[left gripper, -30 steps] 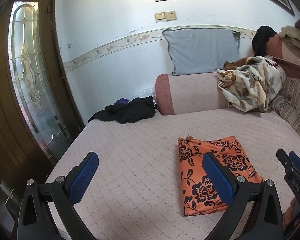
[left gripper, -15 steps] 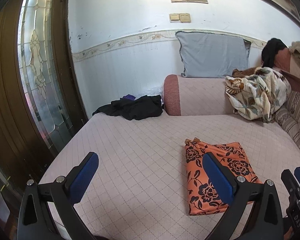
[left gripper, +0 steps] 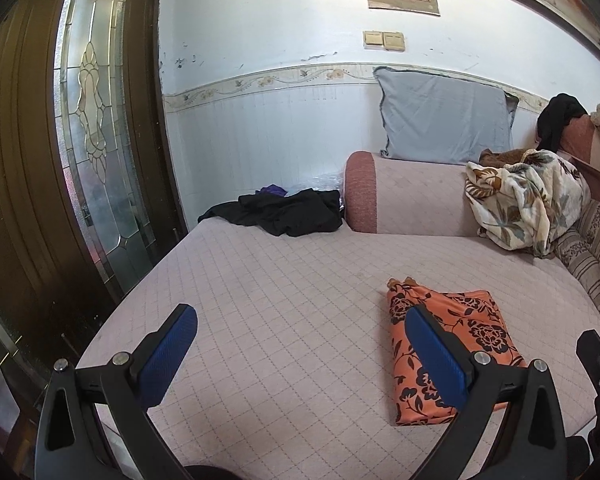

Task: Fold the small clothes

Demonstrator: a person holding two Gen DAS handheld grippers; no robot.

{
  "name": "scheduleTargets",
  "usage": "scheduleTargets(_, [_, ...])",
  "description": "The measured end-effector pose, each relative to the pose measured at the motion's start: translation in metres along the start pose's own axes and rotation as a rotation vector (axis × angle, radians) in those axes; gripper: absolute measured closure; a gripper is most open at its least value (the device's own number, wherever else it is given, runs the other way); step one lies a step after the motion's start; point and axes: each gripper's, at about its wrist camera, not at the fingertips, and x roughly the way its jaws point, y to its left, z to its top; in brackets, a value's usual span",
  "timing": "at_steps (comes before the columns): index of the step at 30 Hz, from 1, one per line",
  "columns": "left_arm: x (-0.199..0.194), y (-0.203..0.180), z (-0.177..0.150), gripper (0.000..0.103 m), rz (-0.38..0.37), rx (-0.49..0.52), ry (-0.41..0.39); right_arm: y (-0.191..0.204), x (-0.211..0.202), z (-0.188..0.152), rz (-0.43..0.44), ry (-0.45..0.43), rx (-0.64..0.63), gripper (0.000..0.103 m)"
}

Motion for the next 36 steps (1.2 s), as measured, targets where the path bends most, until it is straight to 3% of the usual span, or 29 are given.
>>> scheduleTargets(28, [-0.021,0.012,-0.010,0.000,-0.067,-0.025,0.012,0.016,-0.011,0.010,-0.106,0.031,-0.019,0.032])
scheduleTargets(34, [-0.006,0.002,-0.022,0.000,-0.111,0.001,0.069,-0.001,-0.002,0.006,-0.110,0.076,-0.024,0.031])
scheduleTargets(36, [0.019,-0.005,-0.030,0.000,-0.156,0.018,0.169,-0.016,0.009,0.003,-0.100,0.101,-0.022,0.025])
